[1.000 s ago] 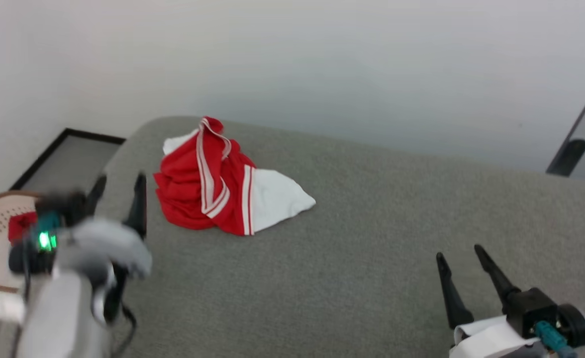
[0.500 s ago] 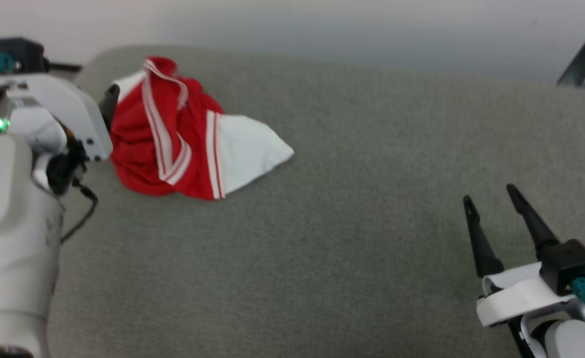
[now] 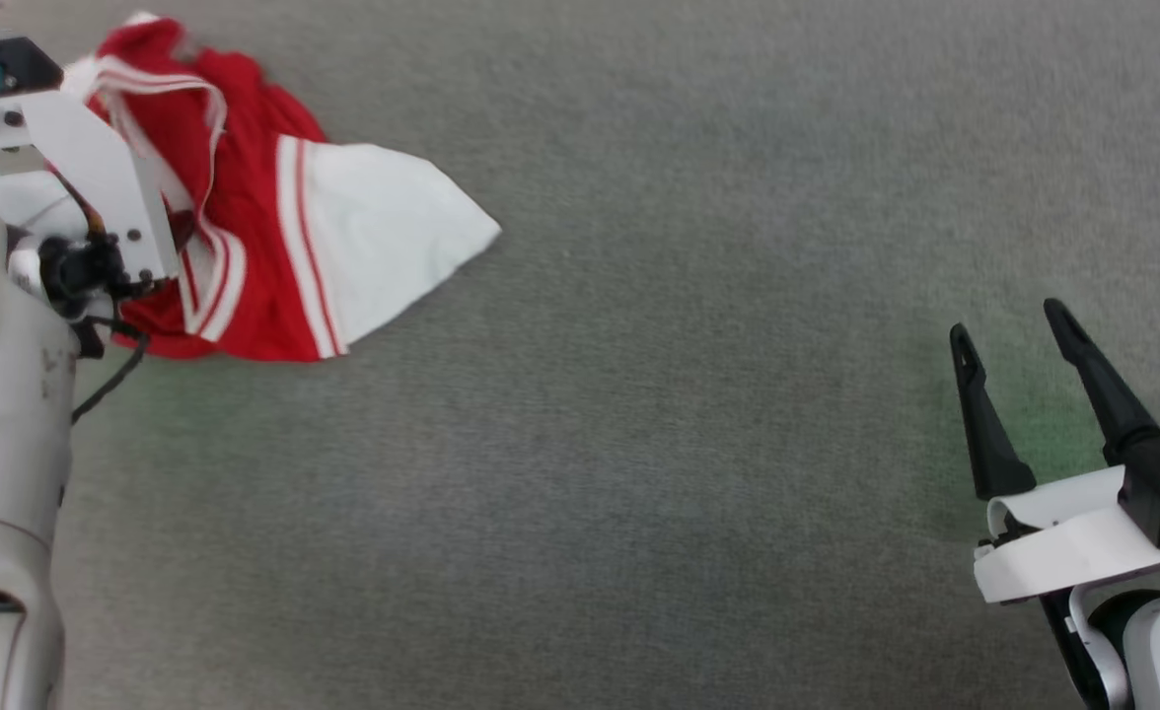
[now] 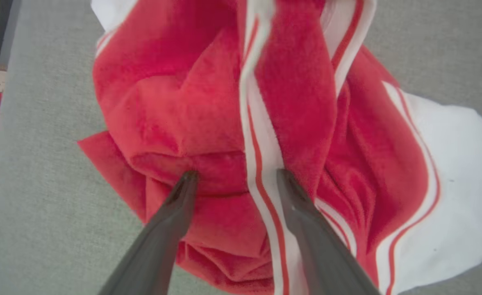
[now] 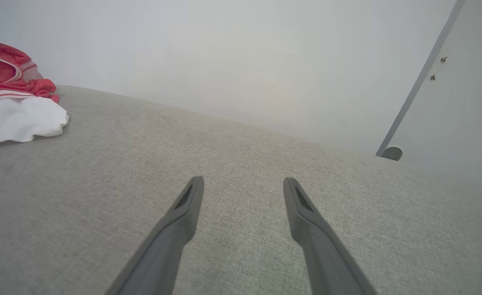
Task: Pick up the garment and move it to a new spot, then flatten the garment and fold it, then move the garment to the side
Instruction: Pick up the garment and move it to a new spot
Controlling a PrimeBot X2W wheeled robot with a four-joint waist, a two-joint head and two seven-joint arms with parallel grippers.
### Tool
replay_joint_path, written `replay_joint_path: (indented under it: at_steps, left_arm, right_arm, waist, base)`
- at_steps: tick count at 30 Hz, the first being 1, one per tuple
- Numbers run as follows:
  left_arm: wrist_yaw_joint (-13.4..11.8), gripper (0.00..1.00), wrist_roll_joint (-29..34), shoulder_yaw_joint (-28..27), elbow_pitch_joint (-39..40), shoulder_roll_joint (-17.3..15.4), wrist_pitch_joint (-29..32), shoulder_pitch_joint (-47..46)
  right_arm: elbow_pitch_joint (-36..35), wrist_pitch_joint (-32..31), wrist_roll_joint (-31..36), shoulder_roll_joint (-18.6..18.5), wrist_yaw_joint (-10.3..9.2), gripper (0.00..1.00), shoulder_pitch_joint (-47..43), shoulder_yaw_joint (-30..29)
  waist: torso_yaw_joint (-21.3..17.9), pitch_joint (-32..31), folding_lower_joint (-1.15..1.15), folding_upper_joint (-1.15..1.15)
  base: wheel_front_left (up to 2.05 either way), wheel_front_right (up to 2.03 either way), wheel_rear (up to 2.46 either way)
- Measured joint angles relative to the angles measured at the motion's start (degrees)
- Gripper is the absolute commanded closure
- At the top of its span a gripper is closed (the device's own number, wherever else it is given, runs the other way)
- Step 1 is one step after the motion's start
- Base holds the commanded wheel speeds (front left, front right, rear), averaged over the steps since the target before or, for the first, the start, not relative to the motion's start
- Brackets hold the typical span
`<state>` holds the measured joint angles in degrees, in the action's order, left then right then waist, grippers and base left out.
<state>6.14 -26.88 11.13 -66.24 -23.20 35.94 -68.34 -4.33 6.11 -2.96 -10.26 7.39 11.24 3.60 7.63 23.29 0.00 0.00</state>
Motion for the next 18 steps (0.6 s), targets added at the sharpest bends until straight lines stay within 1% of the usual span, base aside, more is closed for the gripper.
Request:
replay_joint_path:
  at_steps: [6,12,13,14,15,18]
  left_arm:
    - [-1.0,0.0,-1.3,-0.4,-4.1,0.4,4.2,-2.2]
    - [-1.6,0.0,-2.1,-0.8,-4.9,0.1,4.9,-3.5]
    - [-1.8,0.49,-2.5,-1.2,-5.0,0.0,4.7,-3.6]
    - [-2.4,0.89,-2.8,-1.5,-5.1,0.0,4.0,-3.6]
    - [-2.6,1.0,-2.9,-1.6,-5.2,0.1,3.2,-3.7]
    - [-2.6,1.0,-3.4,-1.8,-5.3,0.7,0.7,-4.1]
  right_arm:
    - [-1.4,-1.1,-0.3,0.1,0.0,0.0,0.8,-0.2]
    - [-2.1,-1.9,-0.6,0.5,0.0,0.0,1.2,-0.5]
    - [-2.1,-1.9,-0.7,0.6,0.0,0.0,1.2,-0.5]
    - [-2.0,-1.9,-0.8,0.8,0.0,0.0,1.4,-0.5]
    - [-1.9,-1.9,-0.8,0.9,0.0,0.0,1.5,-0.5]
    - [-1.0,-1.6,-1.1,1.2,0.0,0.0,1.7,-0.4]
  waist:
    - [-1.8,3.2,0.0,0.0]
    - [-2.9,5.2,0.0,0.0]
    - [-3.0,5.3,0.0,0.0]
    - [-3.0,5.3,0.0,0.0]
    - [-3.0,5.2,0.0,0.0]
    - [-2.8,4.4,0.0,0.0]
  base:
    - [0.0,0.0,0.0]
    - [0.0,0.0,0.0]
    - [0.0,0.0,0.0]
    - [0.0,0.0,0.0]
    - [0.0,0.0,0.0]
    - [0.0,0.0,0.0]
